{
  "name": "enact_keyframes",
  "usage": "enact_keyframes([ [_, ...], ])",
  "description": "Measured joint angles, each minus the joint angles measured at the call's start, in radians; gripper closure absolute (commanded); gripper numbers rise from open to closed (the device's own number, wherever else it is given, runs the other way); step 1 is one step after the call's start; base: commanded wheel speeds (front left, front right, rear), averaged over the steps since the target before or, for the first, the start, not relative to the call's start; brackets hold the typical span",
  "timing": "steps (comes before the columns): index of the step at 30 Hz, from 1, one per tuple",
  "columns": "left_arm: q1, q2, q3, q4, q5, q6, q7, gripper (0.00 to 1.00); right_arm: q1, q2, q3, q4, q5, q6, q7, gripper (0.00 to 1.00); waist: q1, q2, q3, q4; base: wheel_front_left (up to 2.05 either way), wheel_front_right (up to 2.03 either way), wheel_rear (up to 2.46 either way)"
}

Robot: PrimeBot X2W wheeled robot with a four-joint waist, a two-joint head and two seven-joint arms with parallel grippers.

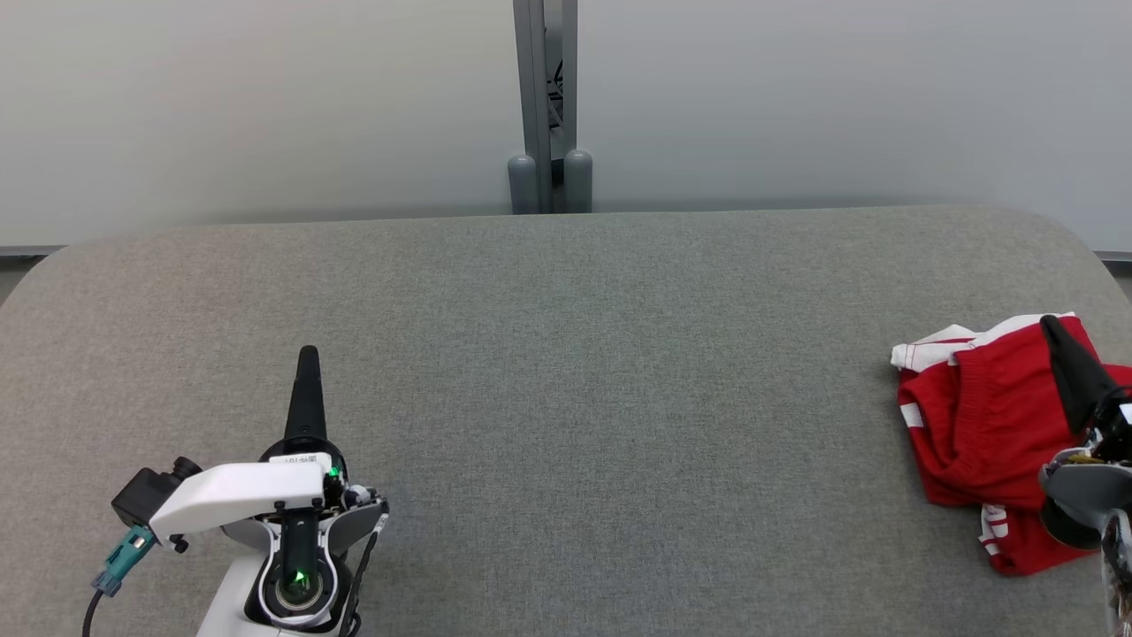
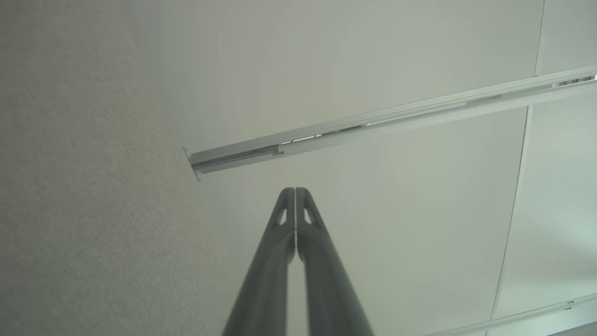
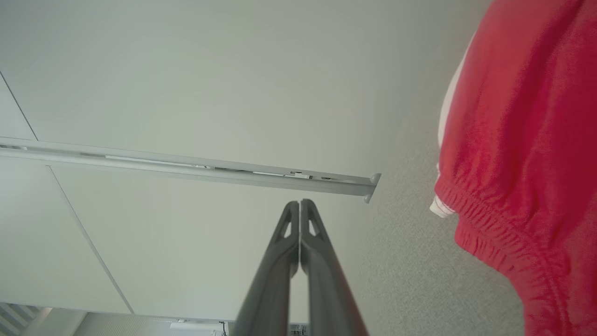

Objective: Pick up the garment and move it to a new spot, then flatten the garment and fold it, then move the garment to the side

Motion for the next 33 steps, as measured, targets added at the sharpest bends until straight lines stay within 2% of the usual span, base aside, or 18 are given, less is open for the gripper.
enact_keyframes([
  [20, -0.038, -0.012, -0.002, 0.037, -0.133, -0.030, -0.013, 1.00, -0.057, -0.015, -0.028, 0.058, 0.133, 0.000, 0.042, 1.00, 0.0000, 0.0000, 0.004, 0.002, 0.00, 0.00, 0.00],
  [33, -0.042, -0.012, -0.002, 0.037, -0.134, -0.030, -0.015, 1.00, -0.057, -0.016, -0.026, 0.059, 0.139, 0.000, 0.042, 1.00, 0.0000, 0.0000, 0.004, 0.002, 0.00, 0.00, 0.00],
])
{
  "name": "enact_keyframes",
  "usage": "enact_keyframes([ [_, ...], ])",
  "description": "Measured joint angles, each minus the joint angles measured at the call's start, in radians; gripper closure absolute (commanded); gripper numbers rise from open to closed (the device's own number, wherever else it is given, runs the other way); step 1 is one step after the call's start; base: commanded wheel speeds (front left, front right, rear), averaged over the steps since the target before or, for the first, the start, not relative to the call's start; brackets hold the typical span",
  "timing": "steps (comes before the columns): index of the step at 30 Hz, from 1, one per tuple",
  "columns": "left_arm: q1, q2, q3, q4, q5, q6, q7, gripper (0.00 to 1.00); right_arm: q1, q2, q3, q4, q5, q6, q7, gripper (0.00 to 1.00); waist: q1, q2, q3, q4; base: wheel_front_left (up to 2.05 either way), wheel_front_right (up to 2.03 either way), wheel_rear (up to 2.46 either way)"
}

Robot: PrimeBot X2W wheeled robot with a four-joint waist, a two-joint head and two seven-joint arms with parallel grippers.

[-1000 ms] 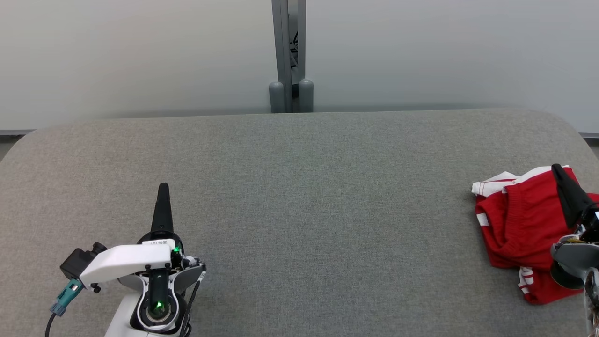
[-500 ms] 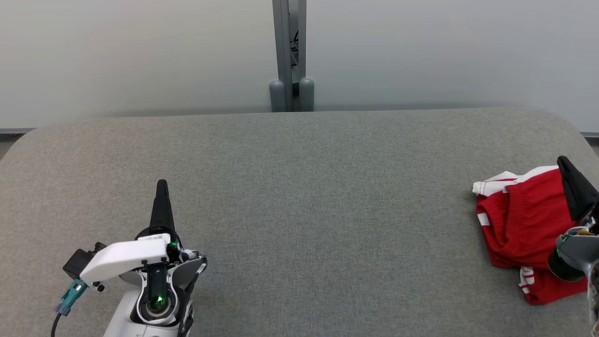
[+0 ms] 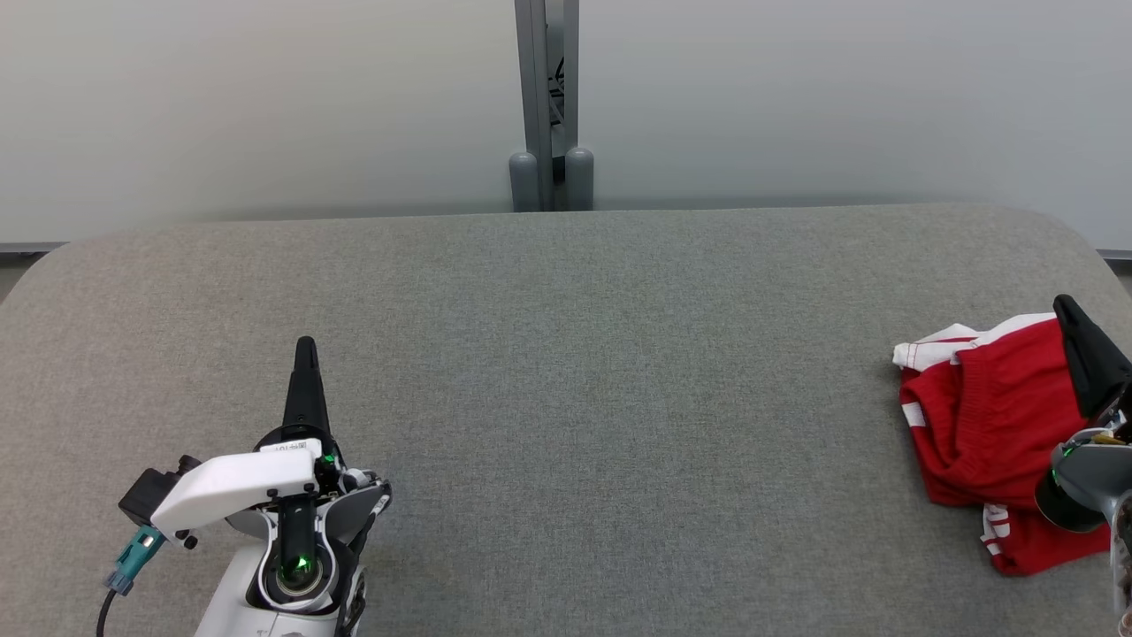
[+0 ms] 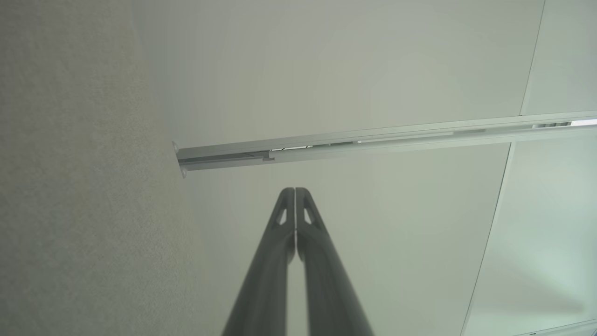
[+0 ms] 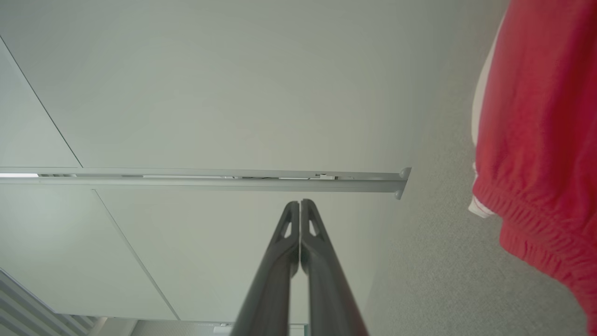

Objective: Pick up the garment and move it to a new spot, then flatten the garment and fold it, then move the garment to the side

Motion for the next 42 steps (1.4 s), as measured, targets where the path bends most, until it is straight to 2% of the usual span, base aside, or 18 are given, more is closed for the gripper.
enact_keyframes([
  [42, 0.000, 0.000, 0.000, 0.000, 0.000, 0.000, 0.000, 1.00, 0.000, -0.003, 0.008, 0.000, 0.005, 0.000, -0.001, 1.00, 0.0000, 0.0000, 0.000, 0.000, 0.00, 0.00, 0.00],
])
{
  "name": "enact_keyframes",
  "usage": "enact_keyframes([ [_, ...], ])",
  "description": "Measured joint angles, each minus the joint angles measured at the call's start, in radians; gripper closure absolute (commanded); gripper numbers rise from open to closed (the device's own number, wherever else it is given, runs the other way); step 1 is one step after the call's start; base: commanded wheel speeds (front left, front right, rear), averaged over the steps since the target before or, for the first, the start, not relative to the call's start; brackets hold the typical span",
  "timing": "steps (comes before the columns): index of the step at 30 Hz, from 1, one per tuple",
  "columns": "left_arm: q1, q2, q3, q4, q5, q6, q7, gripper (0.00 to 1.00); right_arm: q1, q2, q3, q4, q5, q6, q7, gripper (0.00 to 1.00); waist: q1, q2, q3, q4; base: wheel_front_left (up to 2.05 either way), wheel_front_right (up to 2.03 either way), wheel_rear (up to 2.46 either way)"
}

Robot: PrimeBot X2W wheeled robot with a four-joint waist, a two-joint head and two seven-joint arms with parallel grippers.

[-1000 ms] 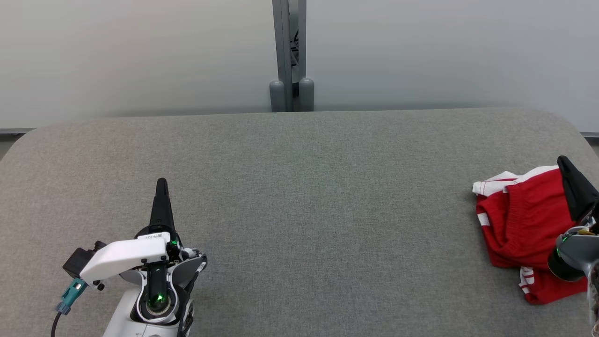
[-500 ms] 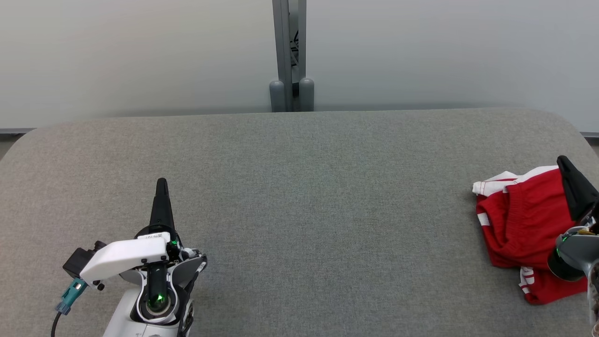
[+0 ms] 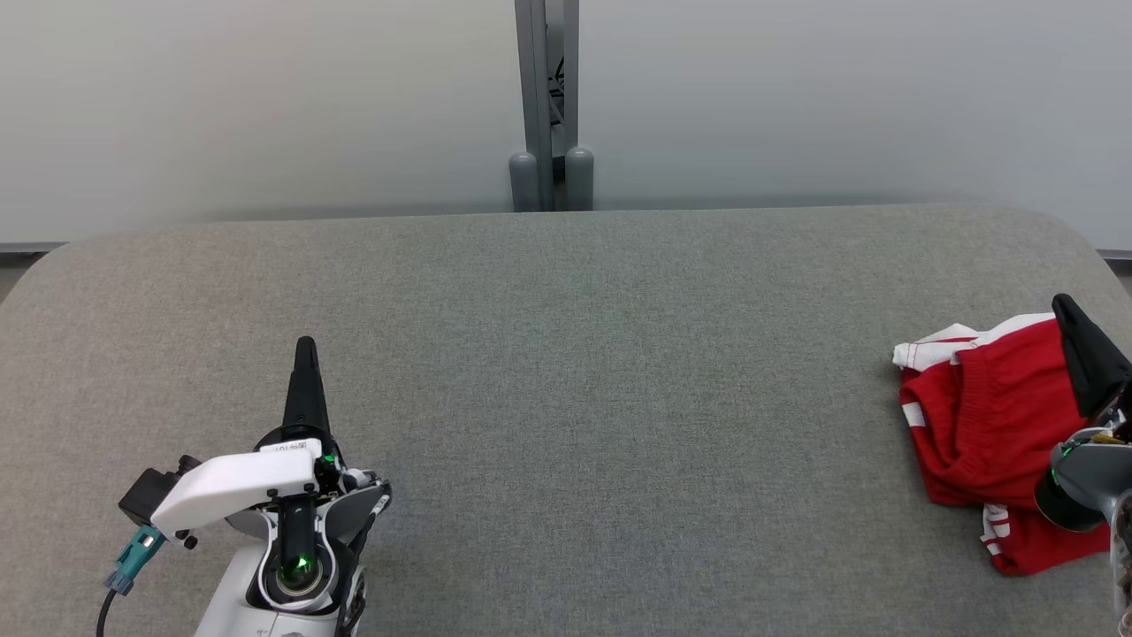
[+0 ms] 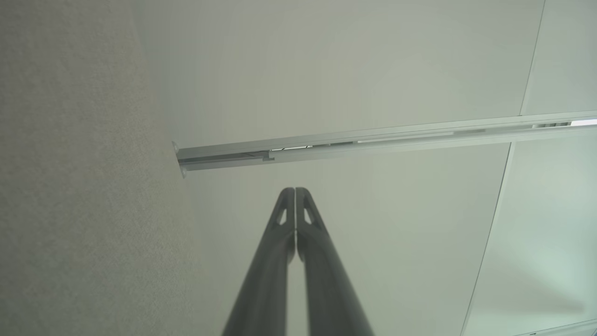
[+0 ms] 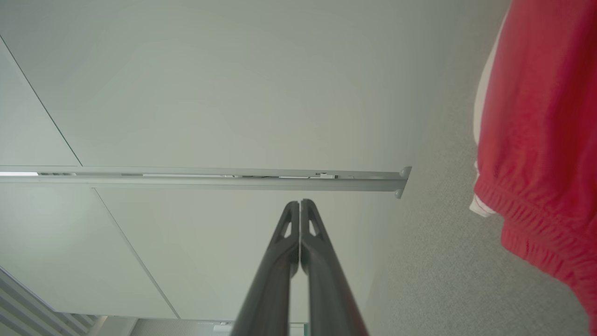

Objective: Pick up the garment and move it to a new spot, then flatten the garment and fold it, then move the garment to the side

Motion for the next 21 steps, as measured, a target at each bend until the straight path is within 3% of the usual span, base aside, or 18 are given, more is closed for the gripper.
enact_keyframes([
  [21, 0.000, 0.000, 0.000, 0.000, 0.000, 0.000, 0.000, 1.00, 0.000, -0.001, 0.002, 0.000, 0.000, 0.000, -0.001, 1.00, 0.0000, 0.0000, 0.000, 0.000, 0.00, 0.00, 0.00],
])
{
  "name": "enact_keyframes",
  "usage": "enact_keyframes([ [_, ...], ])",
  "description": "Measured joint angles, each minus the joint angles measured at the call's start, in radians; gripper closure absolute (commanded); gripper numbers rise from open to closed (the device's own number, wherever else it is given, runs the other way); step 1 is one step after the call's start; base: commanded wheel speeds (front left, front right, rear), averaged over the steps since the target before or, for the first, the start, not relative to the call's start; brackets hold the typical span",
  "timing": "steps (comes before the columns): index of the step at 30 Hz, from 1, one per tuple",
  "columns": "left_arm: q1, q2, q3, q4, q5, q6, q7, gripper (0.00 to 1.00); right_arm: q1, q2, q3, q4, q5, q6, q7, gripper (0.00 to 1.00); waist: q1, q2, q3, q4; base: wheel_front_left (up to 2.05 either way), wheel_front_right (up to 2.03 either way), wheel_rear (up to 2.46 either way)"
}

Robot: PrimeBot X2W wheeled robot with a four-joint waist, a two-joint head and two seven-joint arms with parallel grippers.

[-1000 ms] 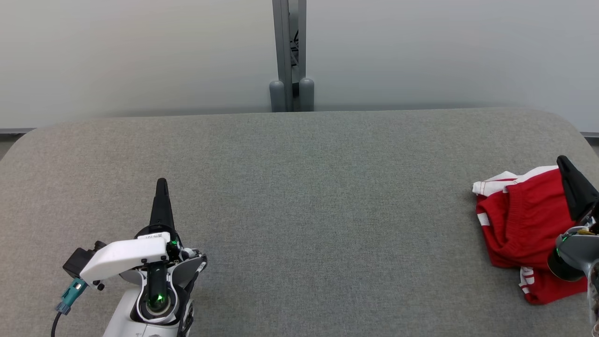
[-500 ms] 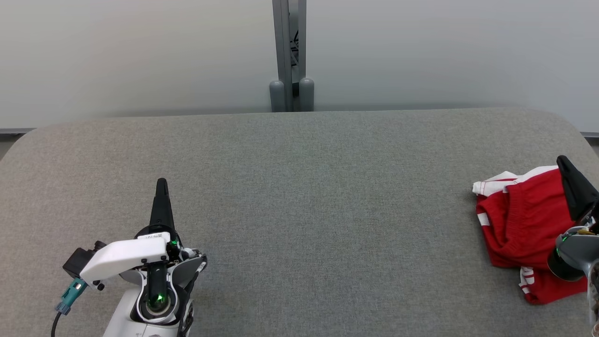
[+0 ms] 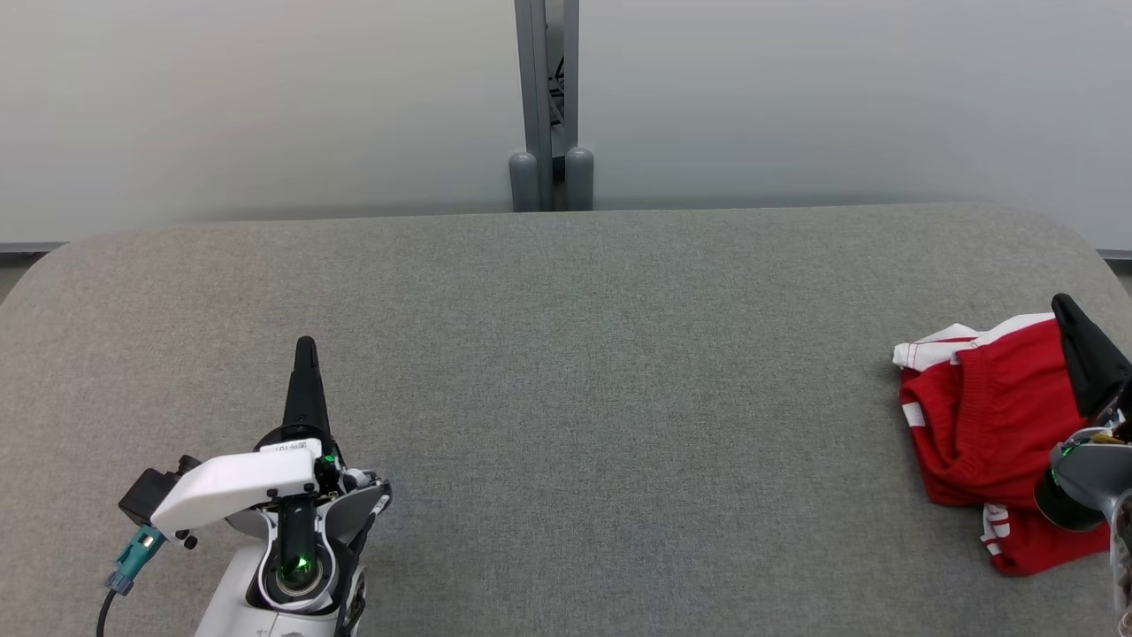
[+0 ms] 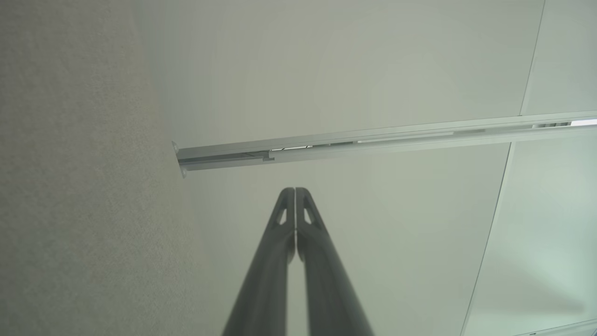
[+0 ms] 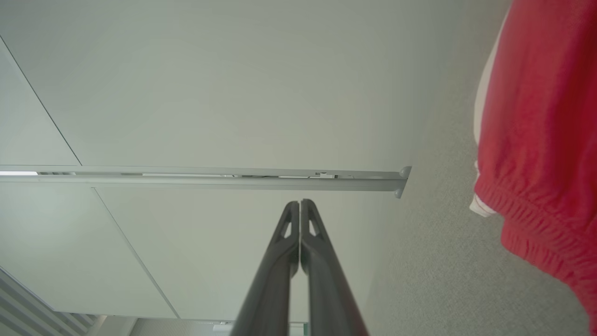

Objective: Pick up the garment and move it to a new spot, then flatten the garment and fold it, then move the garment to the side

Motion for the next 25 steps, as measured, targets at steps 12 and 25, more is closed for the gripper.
enact_keyframes([
  [12, 0.000, 0.000, 0.000, 0.000, 0.000, 0.000, 0.000, 1.00, 0.000, 0.000, 0.000, 0.000, 0.000, 0.000, 0.000, 1.00, 0.0000, 0.0000, 0.000, 0.000, 0.00, 0.00, 0.00],
  [25, 0.000, 0.000, 0.000, 0.000, 0.000, 0.000, 0.000, 1.00, 0.000, -0.001, 0.001, 0.000, 0.002, 0.000, 0.000, 1.00, 0.0000, 0.0000, 0.000, 0.000, 0.00, 0.00, 0.00],
])
